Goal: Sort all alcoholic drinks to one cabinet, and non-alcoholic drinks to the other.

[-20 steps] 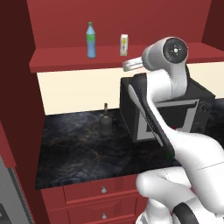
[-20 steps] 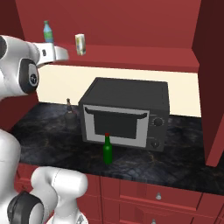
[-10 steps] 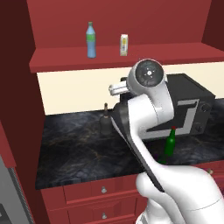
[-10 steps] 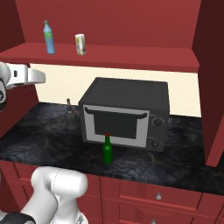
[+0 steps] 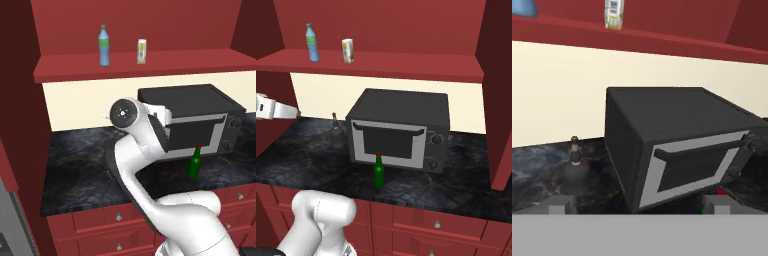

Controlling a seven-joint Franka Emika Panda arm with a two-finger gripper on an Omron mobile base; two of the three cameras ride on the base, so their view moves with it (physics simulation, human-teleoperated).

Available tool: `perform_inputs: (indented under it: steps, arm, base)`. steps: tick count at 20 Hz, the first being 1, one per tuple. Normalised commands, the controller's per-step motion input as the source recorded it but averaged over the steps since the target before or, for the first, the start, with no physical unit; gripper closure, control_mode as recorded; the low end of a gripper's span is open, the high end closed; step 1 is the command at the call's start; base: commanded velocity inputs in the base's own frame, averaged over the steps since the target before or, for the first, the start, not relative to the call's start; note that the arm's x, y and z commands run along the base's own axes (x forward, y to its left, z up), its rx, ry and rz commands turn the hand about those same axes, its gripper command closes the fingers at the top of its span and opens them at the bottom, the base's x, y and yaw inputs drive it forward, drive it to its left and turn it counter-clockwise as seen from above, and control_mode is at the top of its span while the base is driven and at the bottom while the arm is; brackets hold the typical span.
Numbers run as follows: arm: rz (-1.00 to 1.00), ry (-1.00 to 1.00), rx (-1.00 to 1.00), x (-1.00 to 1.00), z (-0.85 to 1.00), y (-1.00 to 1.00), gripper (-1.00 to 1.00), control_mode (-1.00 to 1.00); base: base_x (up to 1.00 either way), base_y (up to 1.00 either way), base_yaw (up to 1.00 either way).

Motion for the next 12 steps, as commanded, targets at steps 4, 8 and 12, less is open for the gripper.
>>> perform_inputs:
  steps: [4,8,12]
  arm:
    - [-0.38,0.00,0.07,0.34,-0.50,0.35,-1.00,-1.00]
    - [-0.35,0.00,0.09,0.40,-0.42,0.27,-1.00,-1.00]
    - [-0.22,0.03,0.12,0.55,-0.22,0.06,-1.00,-1.00]
  base:
    - [0.00,0.00,0.00]
    - [0.00,0.00,0.00]
    - [0.00,0.00,0.00]
